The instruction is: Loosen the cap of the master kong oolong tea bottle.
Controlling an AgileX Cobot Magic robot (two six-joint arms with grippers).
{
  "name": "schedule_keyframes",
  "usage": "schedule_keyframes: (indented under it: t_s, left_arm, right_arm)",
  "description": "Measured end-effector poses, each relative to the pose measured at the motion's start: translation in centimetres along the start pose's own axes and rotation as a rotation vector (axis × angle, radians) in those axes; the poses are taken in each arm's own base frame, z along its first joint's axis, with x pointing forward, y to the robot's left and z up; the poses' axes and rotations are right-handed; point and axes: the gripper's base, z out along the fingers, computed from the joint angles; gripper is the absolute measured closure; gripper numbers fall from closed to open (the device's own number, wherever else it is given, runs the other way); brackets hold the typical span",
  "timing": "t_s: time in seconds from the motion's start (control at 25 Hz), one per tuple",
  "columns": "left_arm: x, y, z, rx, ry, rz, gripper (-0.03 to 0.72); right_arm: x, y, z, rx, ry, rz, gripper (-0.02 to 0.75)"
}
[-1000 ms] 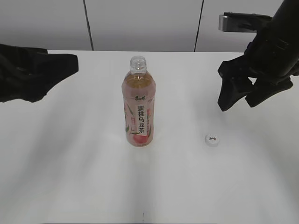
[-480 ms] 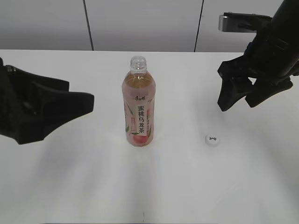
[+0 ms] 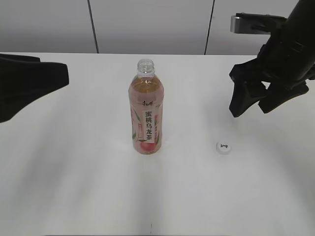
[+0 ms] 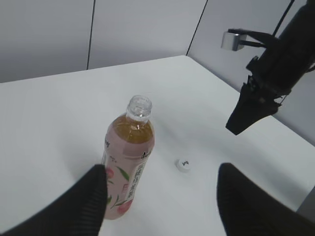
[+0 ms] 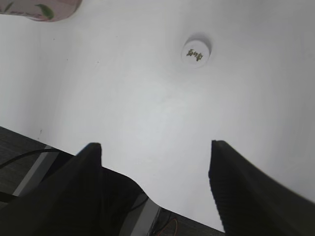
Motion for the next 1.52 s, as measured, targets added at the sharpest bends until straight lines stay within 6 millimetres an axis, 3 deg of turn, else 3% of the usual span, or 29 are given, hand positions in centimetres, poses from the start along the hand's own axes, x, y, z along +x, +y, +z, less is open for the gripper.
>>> schedule_keyframes:
  t_s: [0.16,0.36,0.44,0.56,0.84,1.08,1.2,1.4,1.52]
  left_arm:
    - [-0.4,-0.3,-0.1,0.032,-0.034,-0.002,0.276]
    - [-2.2,-0.1,-0.3,-0.006,-0.222,-0.032,0.28]
    - [-2.2,0.7,-0.4,-0.132,-0.204,0.018,0.28]
    - [-1.2,1.2,-0.7,-0.238,-0.024,0.058,0.281]
    - [-0.5,-0.2,-7.0,-0.248,0.175,0.158,0.281]
    - [1.4,-0.9,-12.7,-0.245,0.128,0.182,0.281]
    - [2.8,-0.7,-14.0,-0.242,0.101,0.187,0.281]
    - [3.3,-0.9,-15.5,-0.234,0.036,0.199,0.281]
    - [3.9,-0.7,-15.6,-0.244,0.101,0.203,0.281]
  right_arm:
    - [0.0,0.0,0.0,-0.002,0.0,0.001,0.226]
    - [0.0,0.0,0.0,-0.004,-0.001,0.002,0.226]
    - [0.0,0.1,0.0,-0.007,-0.001,0.003,0.226]
    - [0.0,0.1,0.0,-0.009,-0.001,0.004,0.226]
    - [0.0,0.1,0.0,-0.01,-0.001,0.004,0.226]
    - [0.0,0.1,0.0,-0.01,-0.001,0.004,0.226]
    - [0.0,0.1,0.0,-0.01,-0.001,0.004,0.226]
    - [0.0,0.1,0.0,-0.01,0.0,0.004,0.225]
    - [0.0,0.1,0.0,-0.01,0.0,0.004,0.225]
